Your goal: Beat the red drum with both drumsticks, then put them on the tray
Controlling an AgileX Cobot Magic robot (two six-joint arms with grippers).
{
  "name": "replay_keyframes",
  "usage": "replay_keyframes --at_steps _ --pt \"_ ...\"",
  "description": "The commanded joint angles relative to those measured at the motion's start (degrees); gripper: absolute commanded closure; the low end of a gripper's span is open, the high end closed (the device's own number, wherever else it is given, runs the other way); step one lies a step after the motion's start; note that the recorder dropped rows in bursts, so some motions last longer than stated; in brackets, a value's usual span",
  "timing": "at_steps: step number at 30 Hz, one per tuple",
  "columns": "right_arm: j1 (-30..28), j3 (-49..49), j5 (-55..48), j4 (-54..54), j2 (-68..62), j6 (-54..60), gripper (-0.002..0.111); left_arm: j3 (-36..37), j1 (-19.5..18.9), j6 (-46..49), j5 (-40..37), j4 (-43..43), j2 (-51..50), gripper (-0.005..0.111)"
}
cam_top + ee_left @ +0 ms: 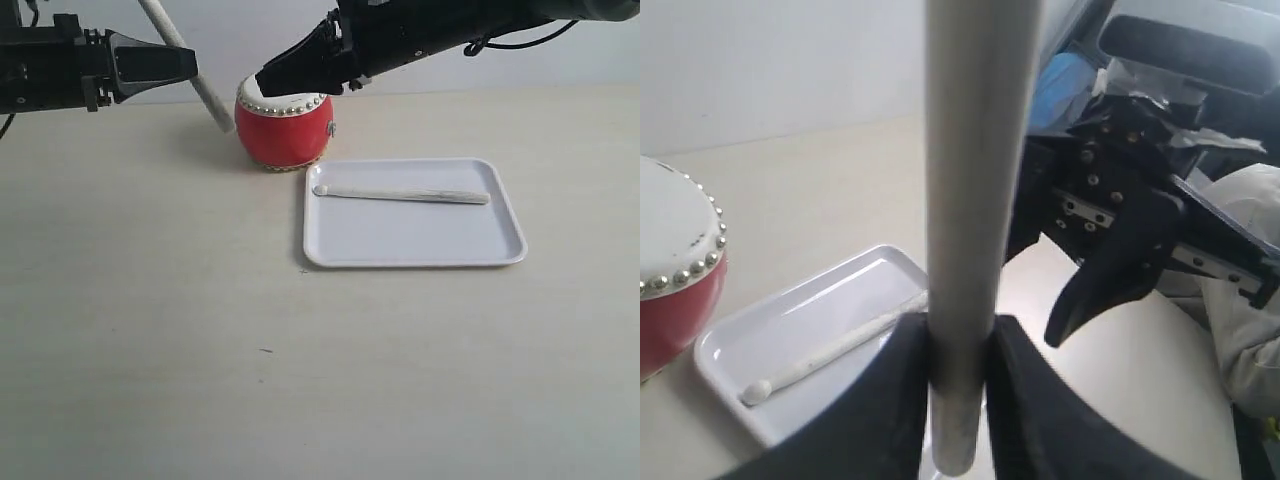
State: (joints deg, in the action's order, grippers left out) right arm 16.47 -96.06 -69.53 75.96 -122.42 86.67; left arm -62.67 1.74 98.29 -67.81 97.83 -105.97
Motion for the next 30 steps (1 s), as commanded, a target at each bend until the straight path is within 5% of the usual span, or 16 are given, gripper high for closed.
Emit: replay_keyframes --at_steps 1,7,30 --pt "-0.10 0.26 -0.43 3.26 0.43 1.26 0.061 0.25 -0.08 1.31 -2.15 2.12 -1.13 0.107" --pt "0.84 0.26 -0.43 2.14 0.43 -1.40 0.044 0.25 0.67 1.31 -2.15 2.12 -1.13 0.107" --pt "3.55 0.26 -0.43 -5.68 0.43 -4.47 0.049 0.02 5.18 1.07 -2.15 2.12 -1.13 0.107"
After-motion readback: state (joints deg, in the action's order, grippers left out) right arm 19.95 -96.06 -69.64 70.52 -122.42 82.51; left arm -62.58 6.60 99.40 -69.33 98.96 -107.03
